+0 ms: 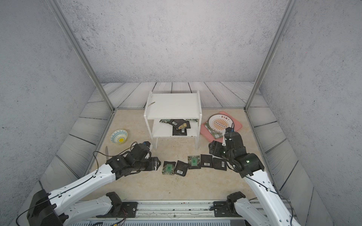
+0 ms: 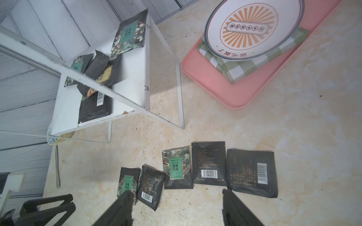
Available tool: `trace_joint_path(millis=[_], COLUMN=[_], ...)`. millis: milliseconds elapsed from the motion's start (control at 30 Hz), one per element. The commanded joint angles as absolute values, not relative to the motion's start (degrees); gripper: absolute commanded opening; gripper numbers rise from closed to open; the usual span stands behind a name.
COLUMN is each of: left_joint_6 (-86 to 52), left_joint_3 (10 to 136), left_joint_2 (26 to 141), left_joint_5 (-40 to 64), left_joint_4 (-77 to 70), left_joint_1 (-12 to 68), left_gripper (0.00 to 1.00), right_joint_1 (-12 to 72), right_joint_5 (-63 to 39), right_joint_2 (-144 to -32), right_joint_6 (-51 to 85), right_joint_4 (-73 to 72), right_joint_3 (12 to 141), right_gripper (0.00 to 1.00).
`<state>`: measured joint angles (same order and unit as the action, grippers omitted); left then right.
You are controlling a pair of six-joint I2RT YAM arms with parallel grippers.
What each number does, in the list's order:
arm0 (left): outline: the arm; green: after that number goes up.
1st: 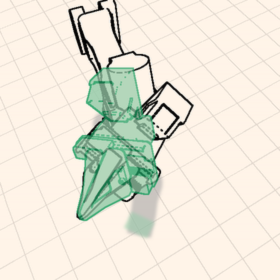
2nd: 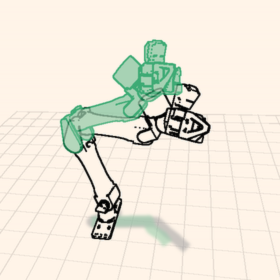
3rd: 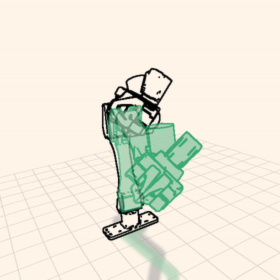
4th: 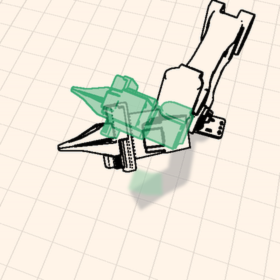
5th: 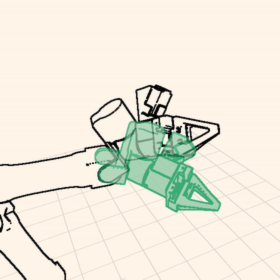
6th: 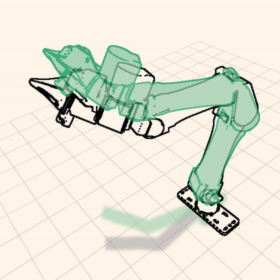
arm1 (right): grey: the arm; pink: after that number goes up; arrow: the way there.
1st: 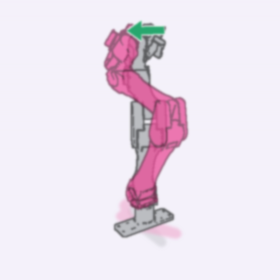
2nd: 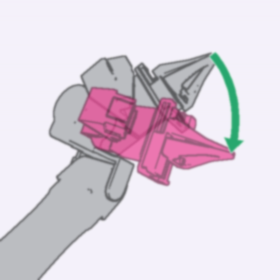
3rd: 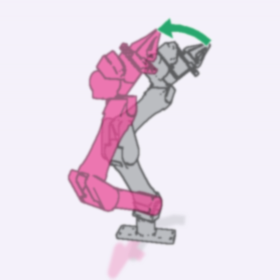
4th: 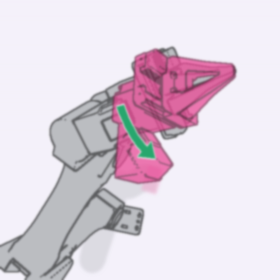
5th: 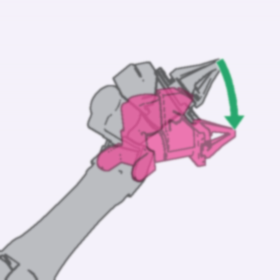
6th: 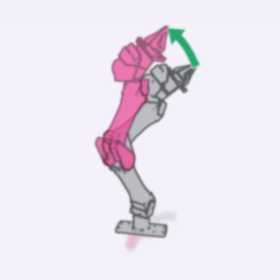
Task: Remove the tea bags from the shelf
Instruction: Place the tea bag at the center of the board, then pick up the tea bag from the shelf.
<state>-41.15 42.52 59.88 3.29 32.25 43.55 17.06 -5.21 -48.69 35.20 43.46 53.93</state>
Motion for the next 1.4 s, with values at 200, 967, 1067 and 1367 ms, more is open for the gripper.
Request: trace_joint_path(millis=[200,967,1067,1367], left_joint_6=[-39.2,-39.6,-39.3,-40.2], left_joint_3=[47.5,55.8,56.5,54.9], left_joint_2=[57.3,53.4,54.6,55.3], left_joint_5=[1.8,3.0,4.0,6.2], left_joint_4=[36.0,37.3,37.5,34.4], left_joint_1=[41.2,35.5,35.3,34.0], left_gripper=[0.84,0.81,0.81,0.78], right_joint_1=[6.5,-2.6,-2.6,0.6], right_joint_5=[-16.1,-39.1,-42.0,-44.2], right_joint_2=[-52.5,-85.6,-92.2,-107.3], right_joint_6=[34.8,48.5,50.3,48.1], right_joint_4=[39.5,17.1,16.2,21.4], right_joint_3=[56.4,71.6,77.3,92.7], right_gripper=[0.74,0.76,0.74,0.71])
